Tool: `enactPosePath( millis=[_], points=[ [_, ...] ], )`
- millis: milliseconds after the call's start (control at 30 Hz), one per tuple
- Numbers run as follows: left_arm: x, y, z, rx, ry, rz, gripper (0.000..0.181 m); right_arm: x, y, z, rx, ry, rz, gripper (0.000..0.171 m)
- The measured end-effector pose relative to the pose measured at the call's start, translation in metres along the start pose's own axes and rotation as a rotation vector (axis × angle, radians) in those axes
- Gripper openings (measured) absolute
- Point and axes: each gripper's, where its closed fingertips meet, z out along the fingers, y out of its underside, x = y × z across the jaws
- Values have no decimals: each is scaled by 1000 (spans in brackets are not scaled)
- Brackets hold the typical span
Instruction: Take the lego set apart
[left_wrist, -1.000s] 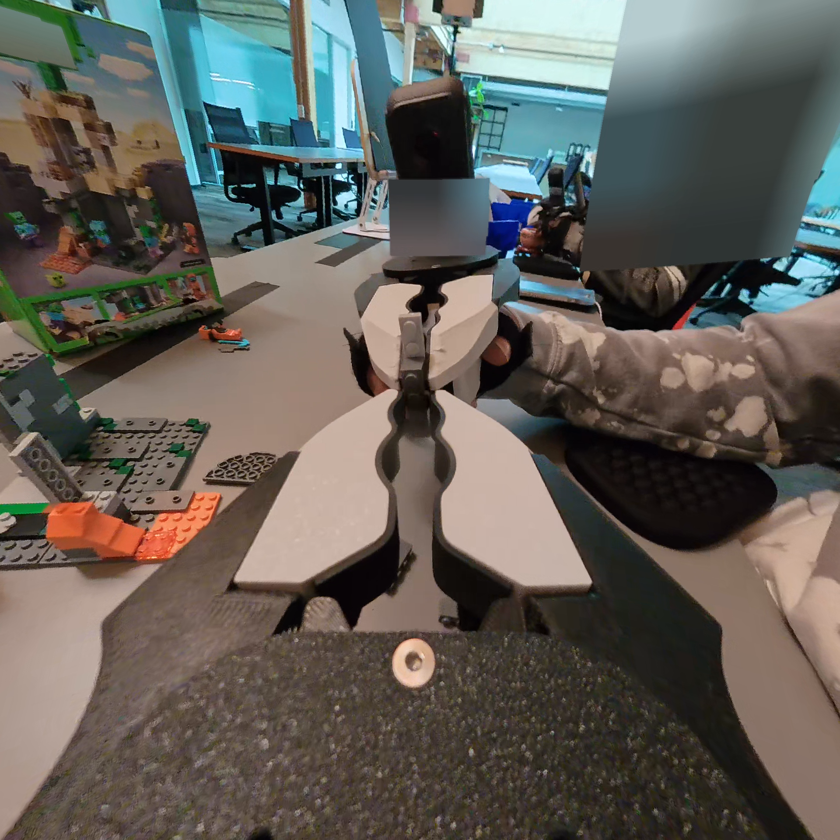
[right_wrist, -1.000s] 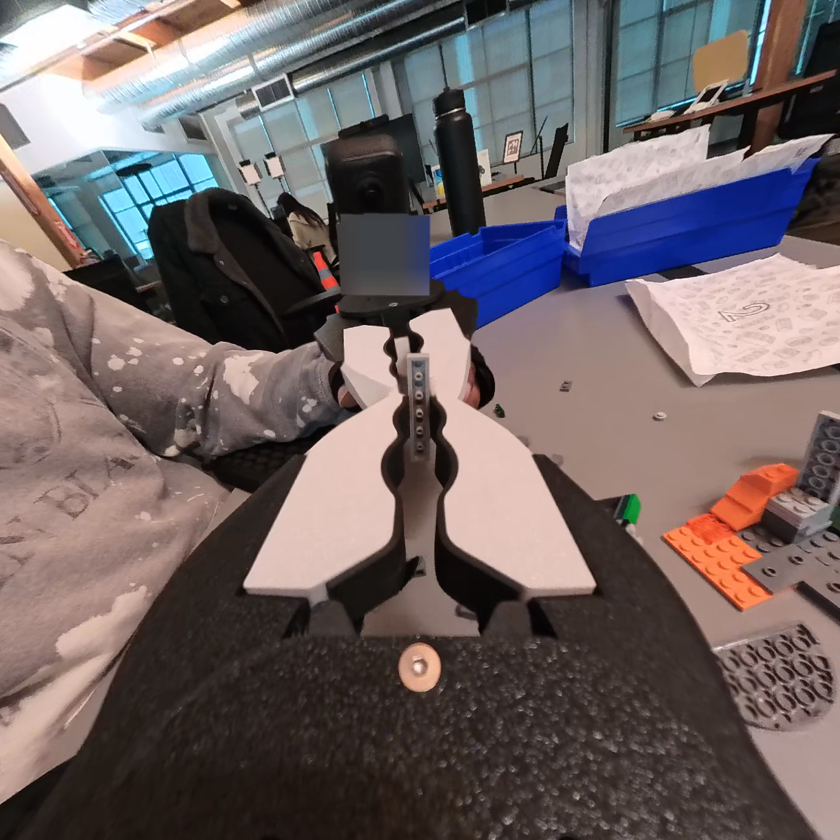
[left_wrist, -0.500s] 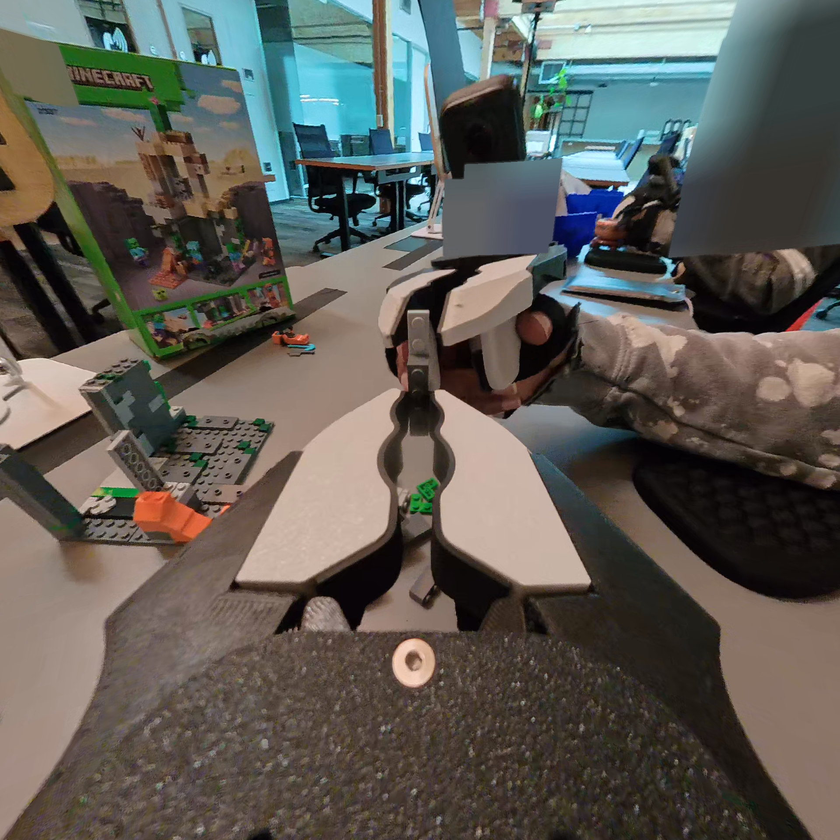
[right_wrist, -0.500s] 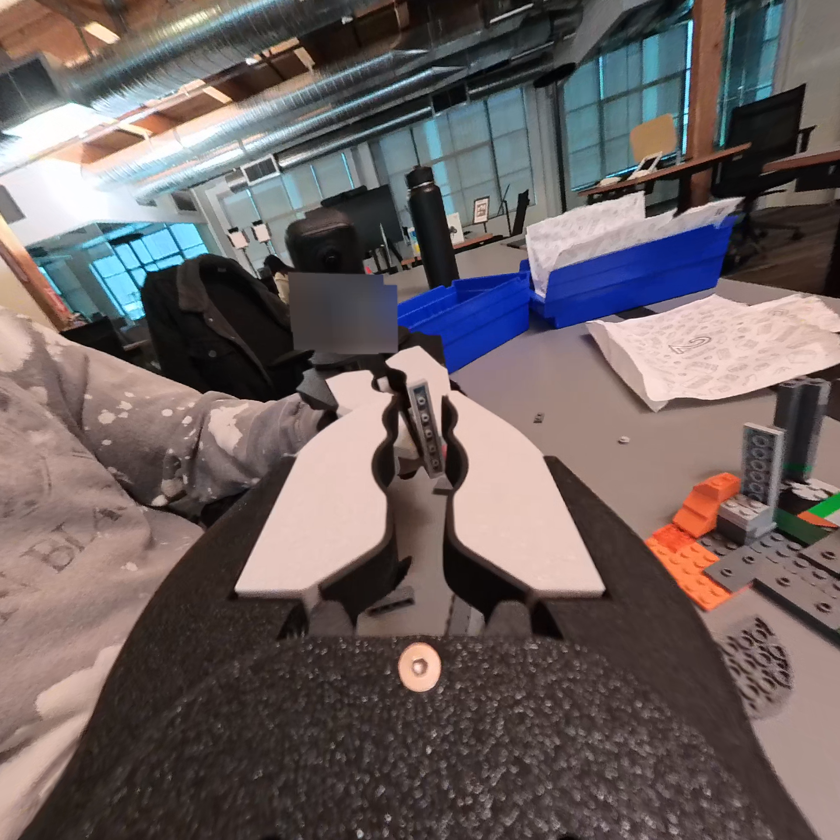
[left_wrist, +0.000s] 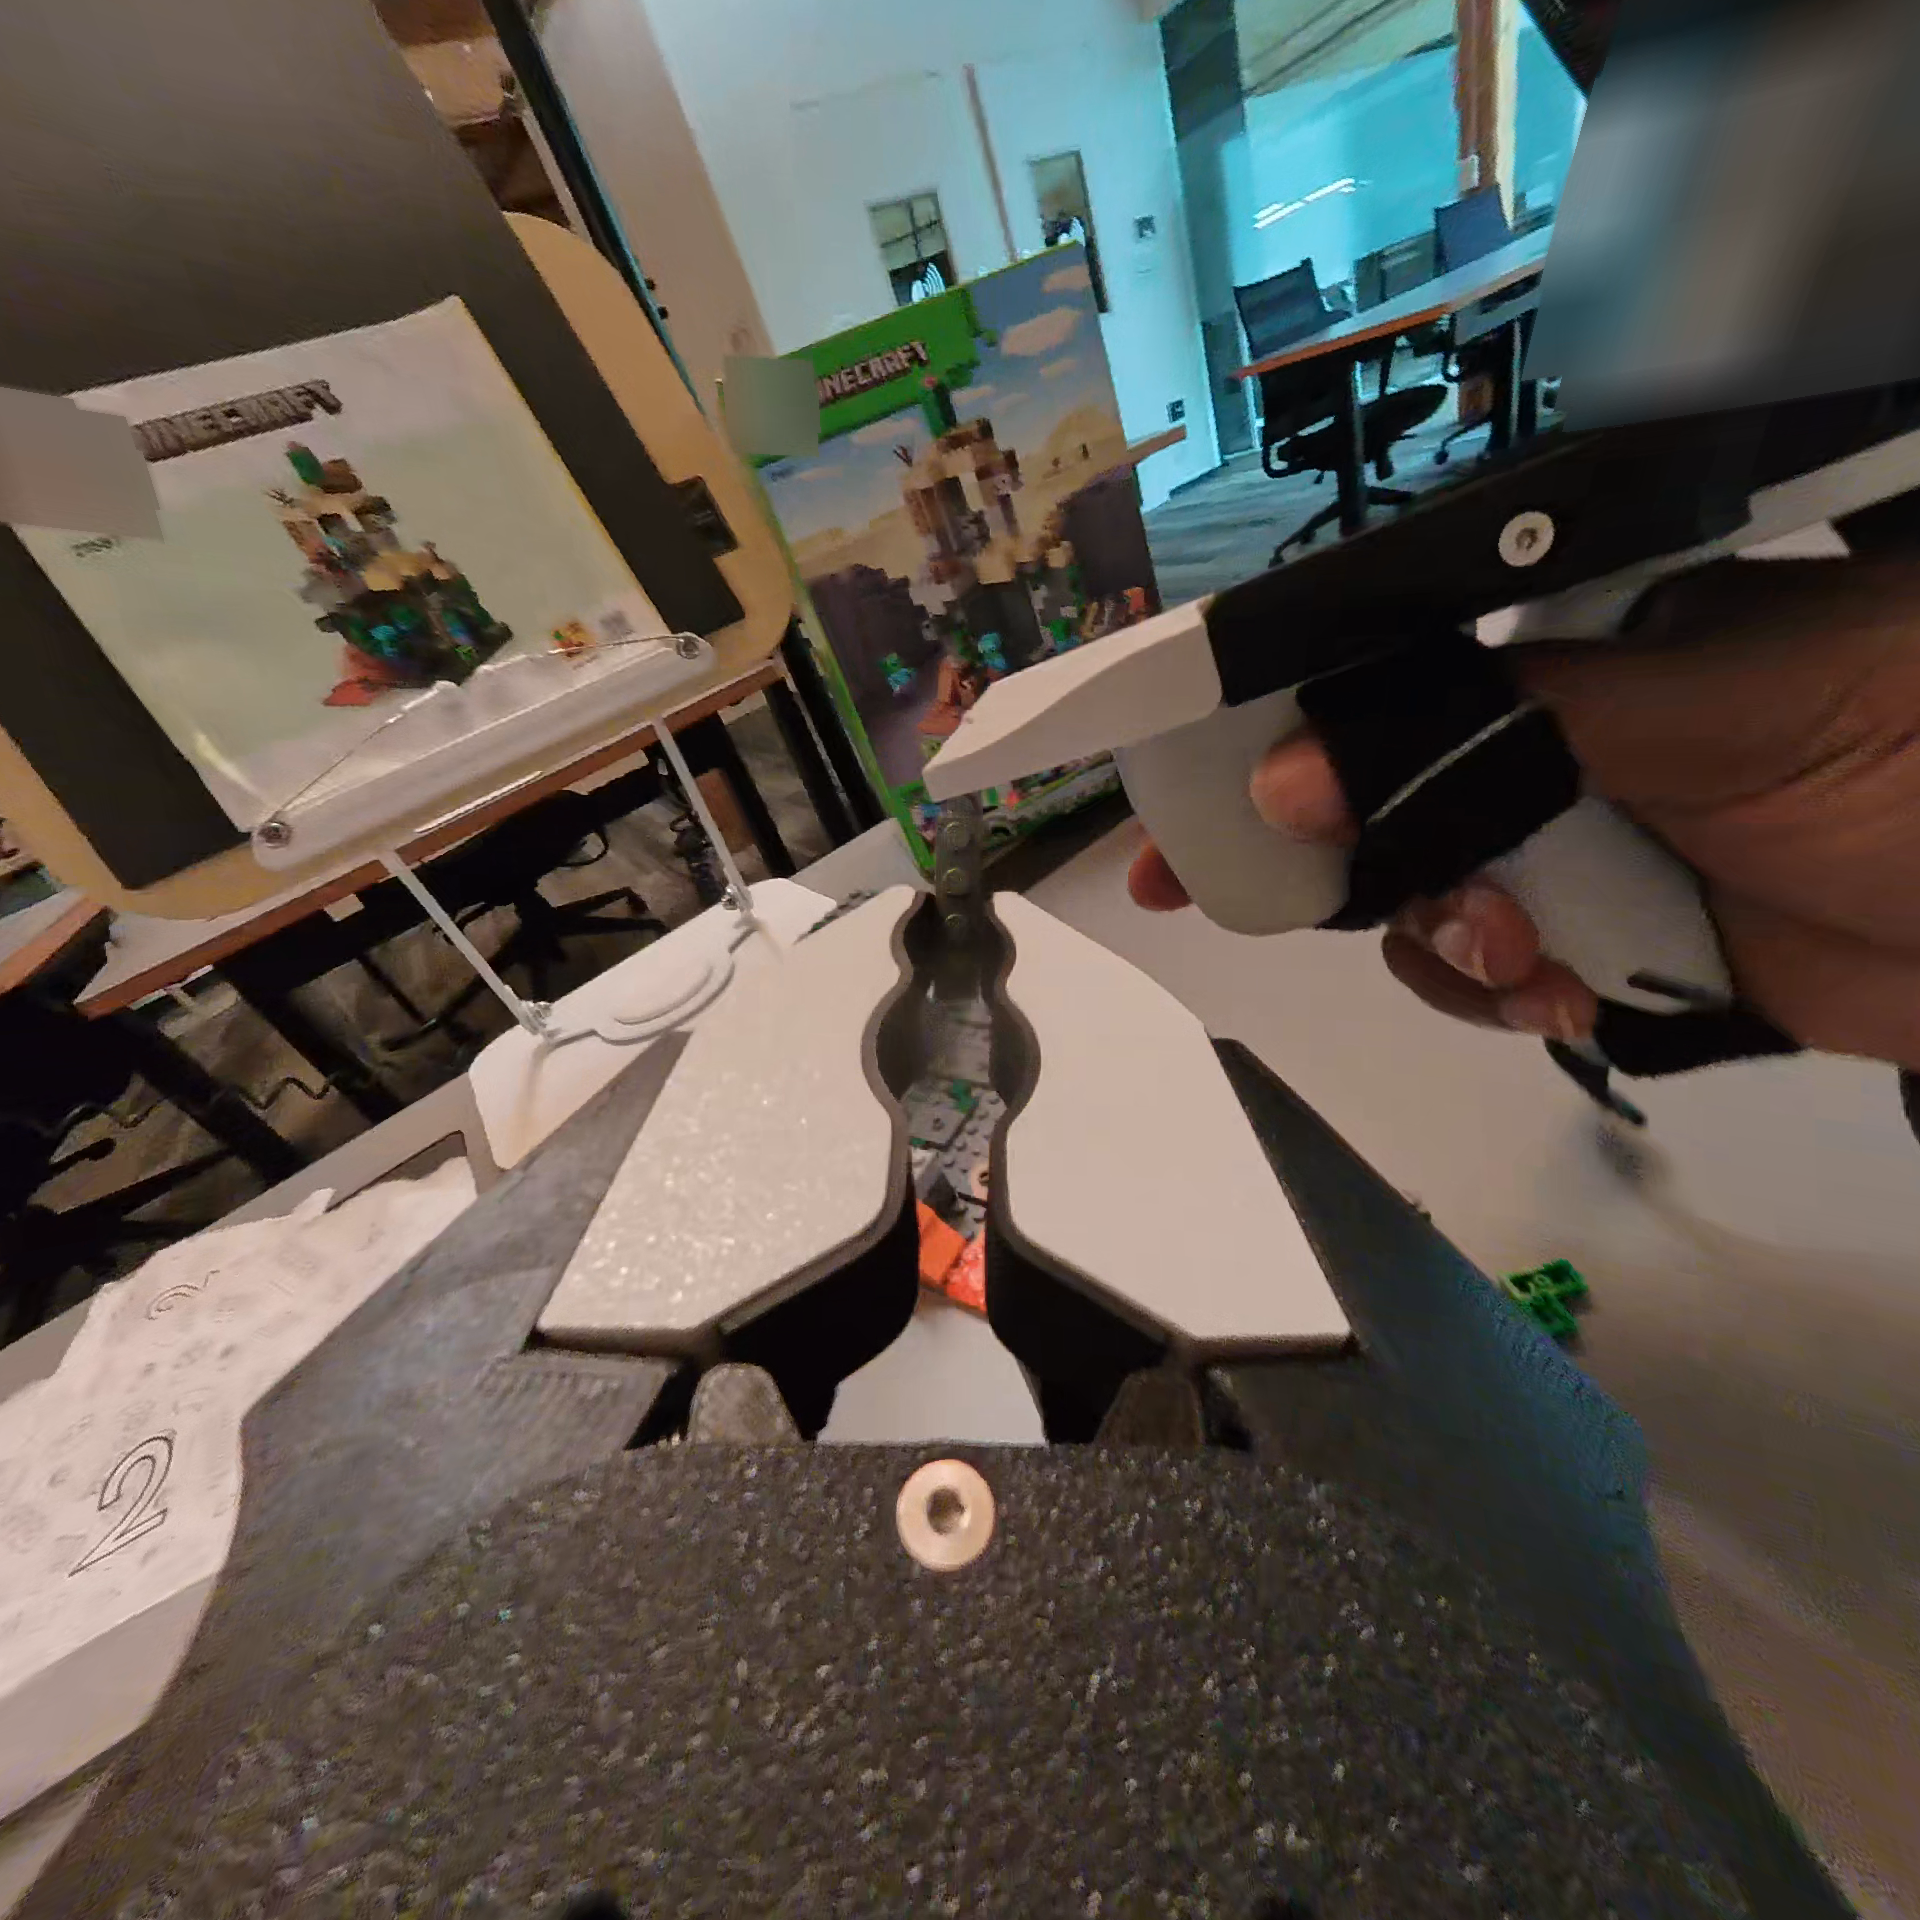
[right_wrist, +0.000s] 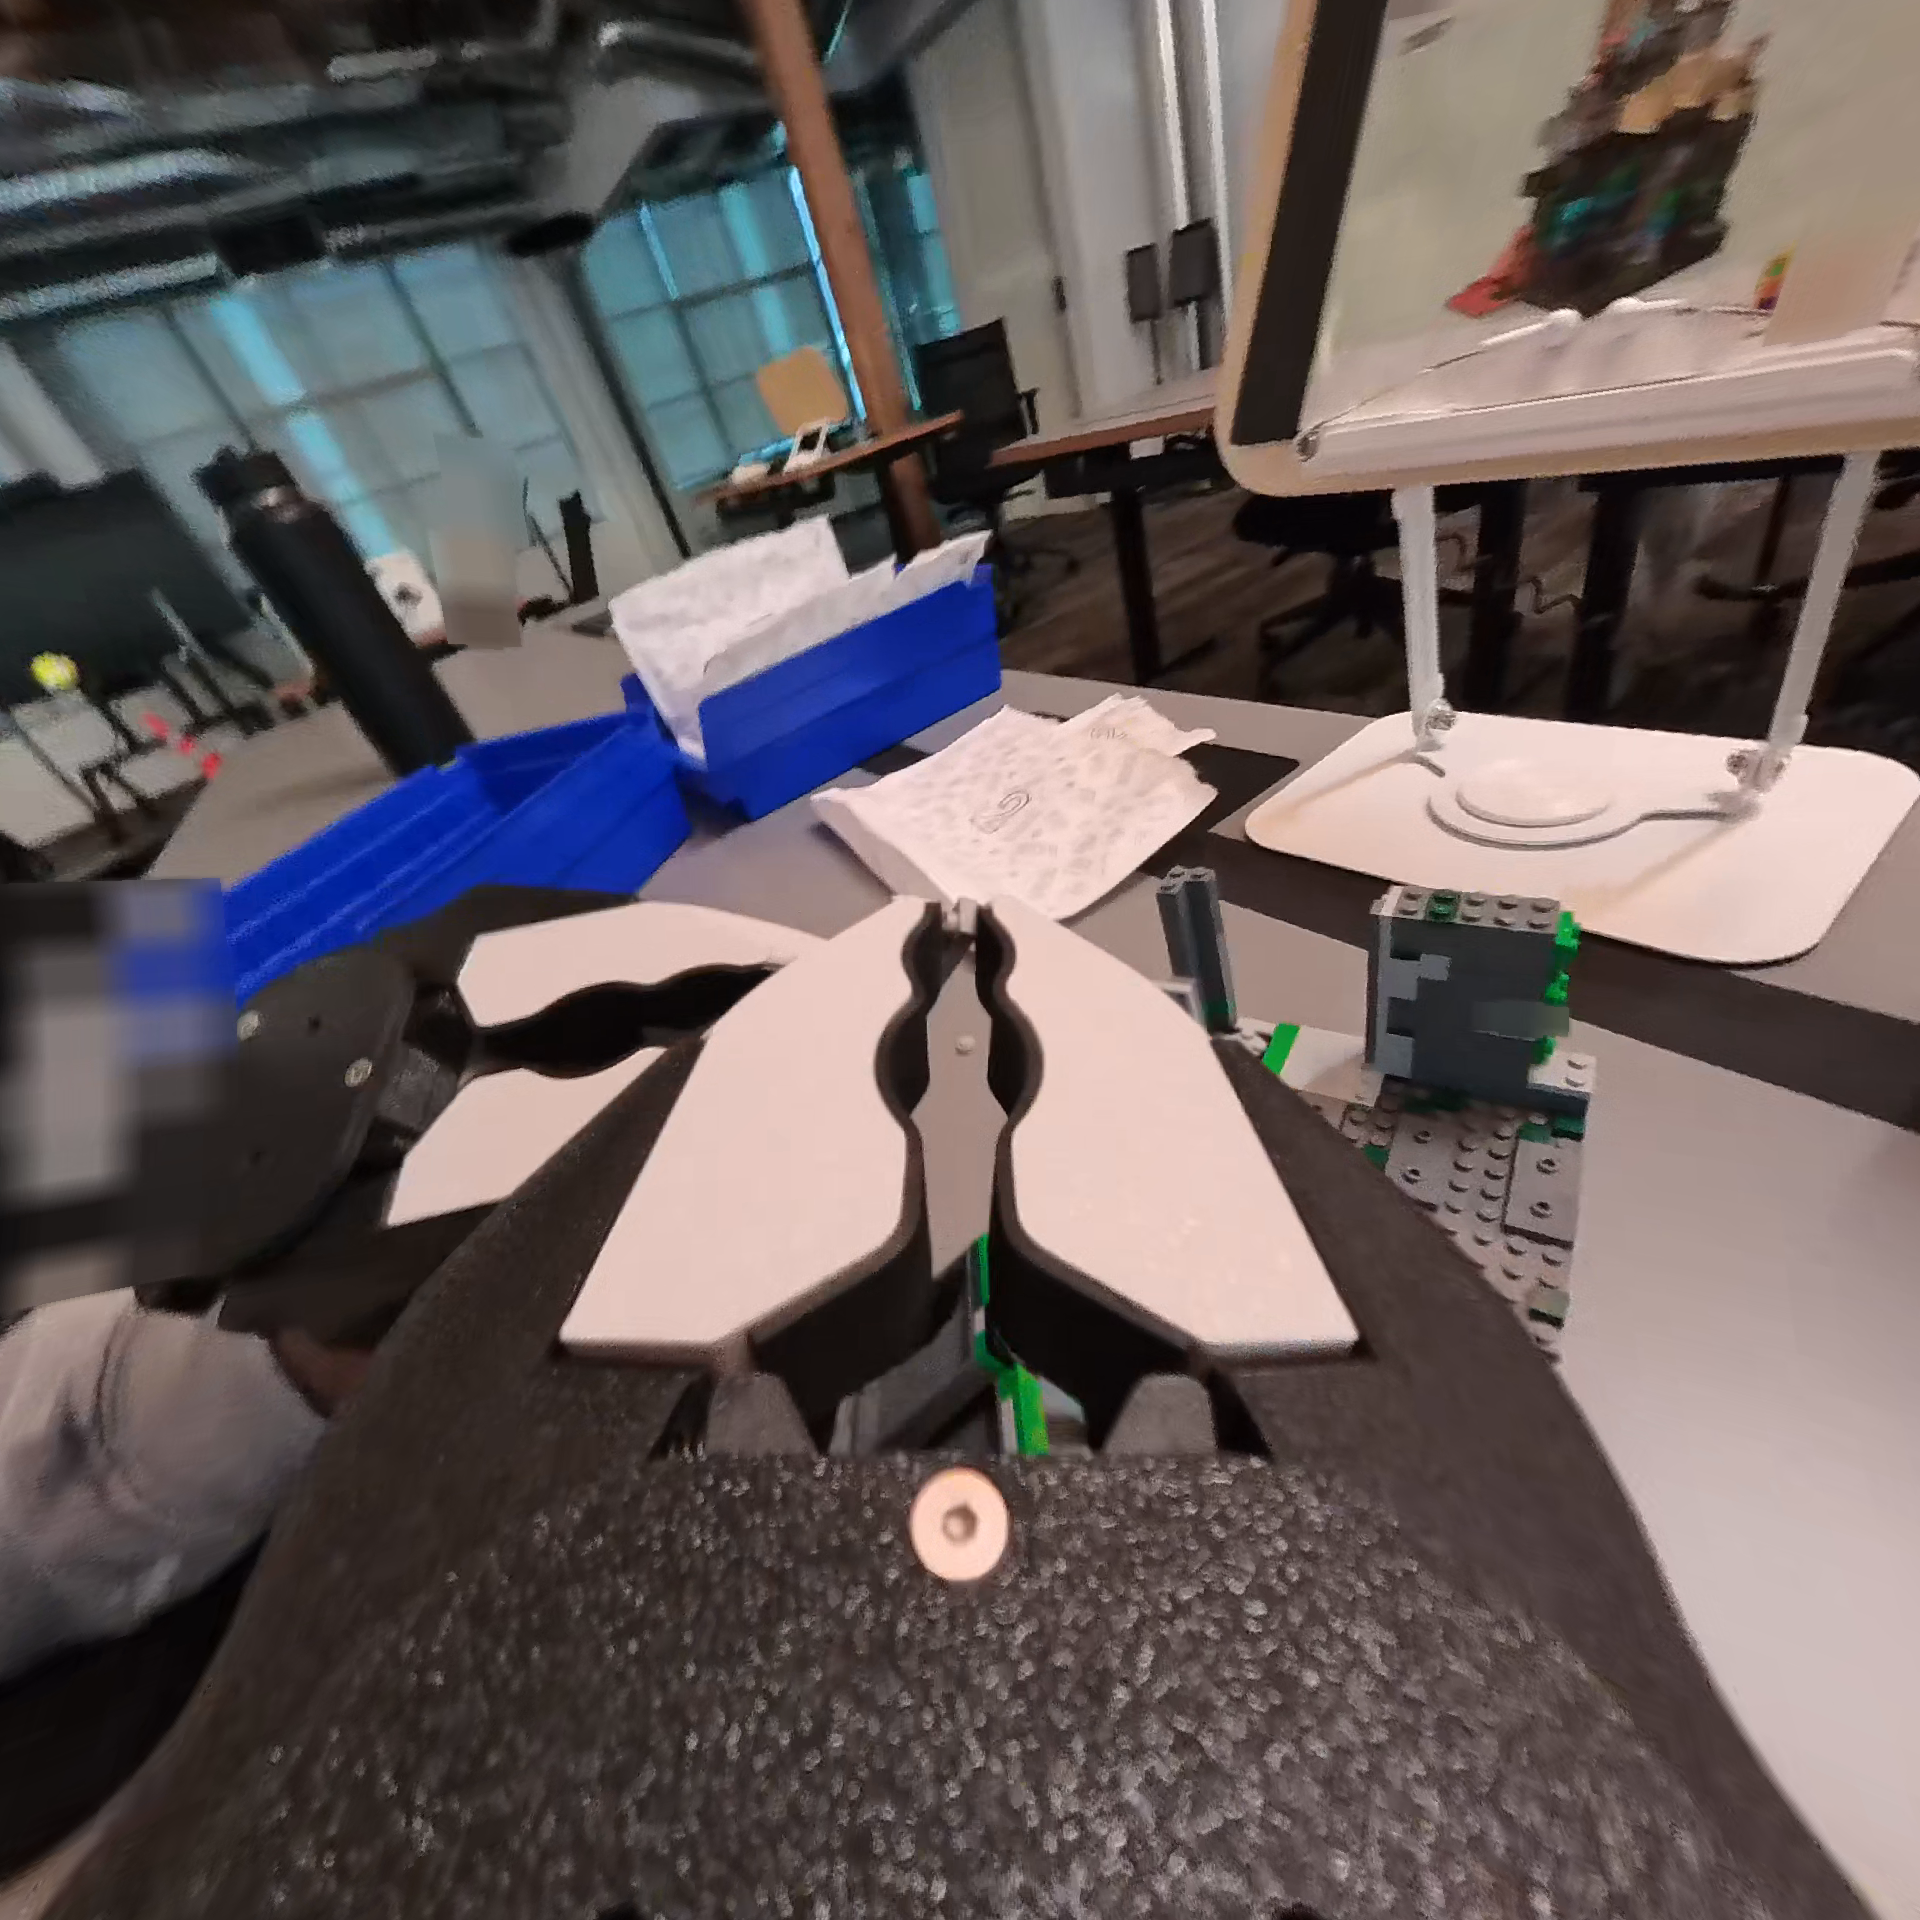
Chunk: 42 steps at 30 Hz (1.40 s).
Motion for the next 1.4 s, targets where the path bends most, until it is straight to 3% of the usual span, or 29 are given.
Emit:
enactPosePath(
  millis=[167,367,633,700,767,933,1100,1400],
  points=[
    [3,-6,1,41,-30,82,8,9,6,1,39,-47,212,6],
    [4,-13,-6,75,-22,85,8,4,14,2,40,-131,328,6],
    [-5,-20,-16,130,31,-71,5,-8,29,10,-33,-174,383,6],
    [-15,-33,-22,206,16,-152,0,-1,50,12,-125,-116,320,5],
    [-25,-48,-29,259,56,-227,0,-10,51,11,-103,-194,348,5],
    [-17,-15,-25,108,160,-279,1,-10,25,6,-42,-153,256,5],
    [-1,7,-18,-1,243,-257,23,-8,24,2,-42,-98,148,5],
    [3,26,-5,-121,49,57,8,-14,21,5,-47,-9,5,5]
  ],
)
